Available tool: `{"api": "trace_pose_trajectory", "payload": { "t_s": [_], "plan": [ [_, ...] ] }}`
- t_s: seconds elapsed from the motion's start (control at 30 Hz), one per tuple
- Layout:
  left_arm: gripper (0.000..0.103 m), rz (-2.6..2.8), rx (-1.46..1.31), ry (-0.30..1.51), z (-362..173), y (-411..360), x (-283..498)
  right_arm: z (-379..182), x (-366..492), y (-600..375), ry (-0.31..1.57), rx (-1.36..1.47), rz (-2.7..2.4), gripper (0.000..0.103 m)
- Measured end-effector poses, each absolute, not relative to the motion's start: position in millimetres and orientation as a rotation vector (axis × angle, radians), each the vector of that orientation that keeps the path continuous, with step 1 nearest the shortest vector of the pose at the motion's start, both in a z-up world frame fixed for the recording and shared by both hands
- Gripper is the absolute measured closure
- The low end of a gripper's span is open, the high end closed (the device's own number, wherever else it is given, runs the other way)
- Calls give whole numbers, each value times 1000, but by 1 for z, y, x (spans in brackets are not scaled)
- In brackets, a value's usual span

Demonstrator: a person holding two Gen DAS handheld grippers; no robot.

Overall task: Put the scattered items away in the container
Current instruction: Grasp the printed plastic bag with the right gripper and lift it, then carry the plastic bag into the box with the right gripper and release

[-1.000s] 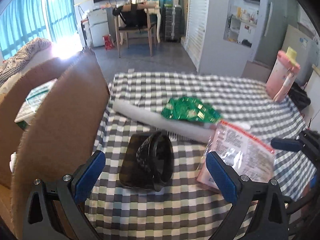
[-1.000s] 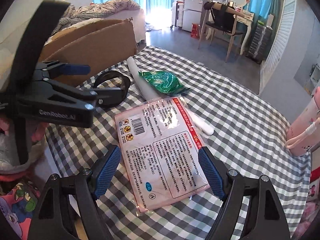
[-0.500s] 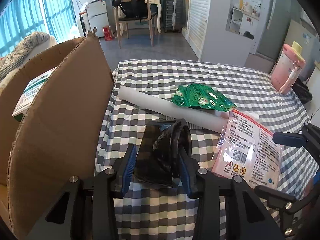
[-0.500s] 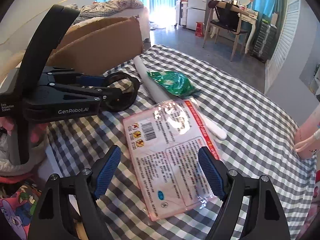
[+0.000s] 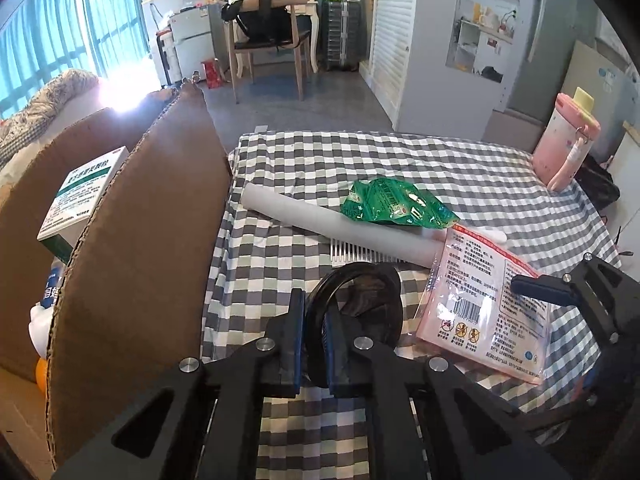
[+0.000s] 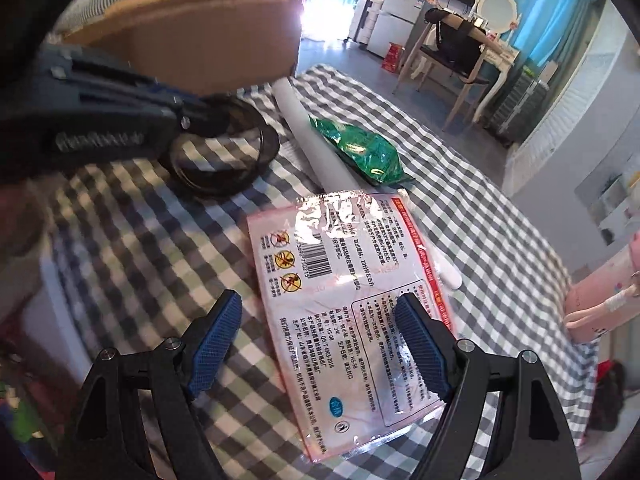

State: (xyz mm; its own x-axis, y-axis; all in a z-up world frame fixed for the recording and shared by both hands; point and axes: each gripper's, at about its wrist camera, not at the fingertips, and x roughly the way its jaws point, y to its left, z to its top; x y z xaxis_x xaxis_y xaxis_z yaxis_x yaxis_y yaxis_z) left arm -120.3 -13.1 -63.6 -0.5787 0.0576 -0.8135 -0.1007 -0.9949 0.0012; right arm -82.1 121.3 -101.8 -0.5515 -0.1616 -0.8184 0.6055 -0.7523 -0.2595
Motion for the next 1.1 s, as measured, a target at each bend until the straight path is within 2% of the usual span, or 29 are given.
{"api": "trace_pose_trajectory", "payload": {
  "t_s": [0.03, 0.07, 0.1, 0.17, 0.27, 0.5, 0.57, 0.63, 0.7, 1.0, 1.1],
  "plan": [
    [95, 2705, -1405, 63, -65, -14, -122, -101, -82, 121, 739, 1139, -2317, 26],
    [95, 2700, -1413, 60, -67, -14, -123, -100, -83, 121, 738, 1140, -2328, 34],
    [94, 2702, -1418, 62, -68, -14, -123, -99, -84, 122, 739, 1142, -2340, 38],
    [94, 2703, -1419, 68, -70, -13, -124, -95, -87, 126, 721, 1150, -2355, 56],
    [94, 2702, -1421, 73, -70, -13, -125, -83, -92, 133, 623, 1159, -2366, 77],
    [92, 2707, -1430, 111, -74, -9, -127, -61, -106, 165, 420, 1166, -2434, 86],
    [88, 2710, -1440, 129, -77, -7, -129, -54, -108, 172, 397, 1158, -2456, 90],
    [76, 2705, -1467, 143, -83, -4, -133, -48, -110, 177, 388, 1148, -2479, 91],
    [74, 2703, -1482, 150, -90, -3, -136, -42, -111, 182, 375, 1140, -2499, 93],
    [75, 2725, -1490, 170, -97, -3, -139, -48, -139, 216, 341, 1237, -2568, 94],
    [88, 2733, -1459, 201, -95, 0, -136, -56, -149, 217, 324, 1265, -2557, 97]
  ]
}}
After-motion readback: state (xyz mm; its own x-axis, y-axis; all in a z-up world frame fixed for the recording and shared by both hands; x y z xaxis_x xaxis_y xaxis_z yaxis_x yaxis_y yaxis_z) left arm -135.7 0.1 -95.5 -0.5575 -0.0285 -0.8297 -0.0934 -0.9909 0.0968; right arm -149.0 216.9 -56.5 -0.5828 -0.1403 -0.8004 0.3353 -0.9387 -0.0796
